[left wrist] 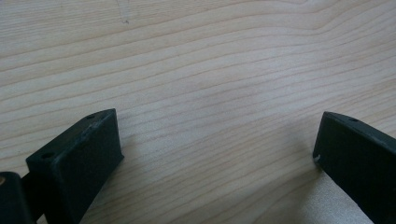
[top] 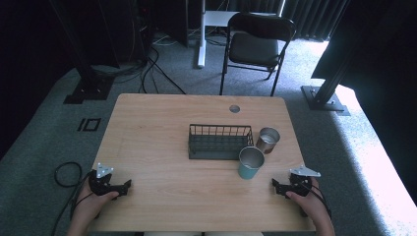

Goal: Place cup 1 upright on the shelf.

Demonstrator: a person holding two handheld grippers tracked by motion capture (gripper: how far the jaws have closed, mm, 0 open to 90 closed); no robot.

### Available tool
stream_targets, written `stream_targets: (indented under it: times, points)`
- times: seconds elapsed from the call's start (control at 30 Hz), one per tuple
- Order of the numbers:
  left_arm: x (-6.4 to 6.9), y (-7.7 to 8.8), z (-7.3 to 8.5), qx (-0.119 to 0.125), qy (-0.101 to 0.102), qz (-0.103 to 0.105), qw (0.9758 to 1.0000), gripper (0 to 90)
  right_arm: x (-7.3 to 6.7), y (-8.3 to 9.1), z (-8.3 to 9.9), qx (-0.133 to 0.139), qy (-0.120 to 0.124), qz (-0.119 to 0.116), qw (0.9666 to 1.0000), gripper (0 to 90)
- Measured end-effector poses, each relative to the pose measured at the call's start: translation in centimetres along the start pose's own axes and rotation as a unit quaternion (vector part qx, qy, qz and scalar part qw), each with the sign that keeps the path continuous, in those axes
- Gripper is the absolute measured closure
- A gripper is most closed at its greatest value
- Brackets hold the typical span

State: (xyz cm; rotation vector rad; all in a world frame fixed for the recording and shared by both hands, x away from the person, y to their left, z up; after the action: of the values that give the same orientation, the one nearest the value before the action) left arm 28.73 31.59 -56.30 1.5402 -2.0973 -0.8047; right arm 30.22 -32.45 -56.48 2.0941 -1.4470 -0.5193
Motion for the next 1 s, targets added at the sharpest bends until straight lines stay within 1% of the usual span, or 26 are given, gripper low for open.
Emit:
stream_targets:
  times: [0.33, 0.67, 0.73, 0.87, 0.93, 0.97, 1.0]
  points:
    - [0.0, 0.0, 0.0, 0.000, 0.000, 0.000, 1.0000, 1.6, 0.0, 0.0, 0.0, 0.000, 0.000, 0.000, 1.0000, 11.7]
    - [0.1, -0.2, -0.2, 0.000, -0.013, 0.015, 0.9998, 1.6, 0.0, 0.0, 0.0, 0.000, 0.000, 0.000, 1.0000, 11.7]
    - [0.4, -0.2, -0.3, -0.002, -0.017, 0.019, 0.9997, 1.7, 0.0, 0.0, 0.0, 0.000, 0.000, 0.000, 1.0000, 11.7]
    - [1.5, -0.4, -0.5, 0.005, -0.033, 0.037, 0.9987, 1.6, 0.0, 0.0, 0.0, 0.000, 0.000, 0.000, 1.0000, 11.7]
    - [1.7, -0.5, -0.6, 0.006, -0.037, 0.039, 0.9985, 1.7, 0.0, 0.0, 0.0, 0.000, 0.000, 0.000, 1.0000, 11.7]
    - [2.2, -0.7, -0.7, 0.006, -0.046, 0.043, 0.9980, 1.7, 0.0, 0.0, 0.0, 0.000, 0.000, 0.000, 1.0000, 11.7]
    - [2.4, -0.7, -0.9, 0.007, -0.048, 0.045, 0.9978, 1.7, 0.0, 0.0, 0.0, 0.000, 0.000, 0.000, 1.0000, 11.7]
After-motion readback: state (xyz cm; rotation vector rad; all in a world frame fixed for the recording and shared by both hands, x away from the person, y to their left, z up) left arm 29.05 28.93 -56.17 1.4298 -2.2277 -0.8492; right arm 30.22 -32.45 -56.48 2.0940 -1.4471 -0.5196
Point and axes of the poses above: each handheld gripper's, and its own axes: y roughly backward along the jaws, z roughly out of its underside, x roughly to its right, the point moved 1 cm from there along -y, roughly forward along the jaws, and after that the axes turned 5 degrees about x, right-handed, at the moved point
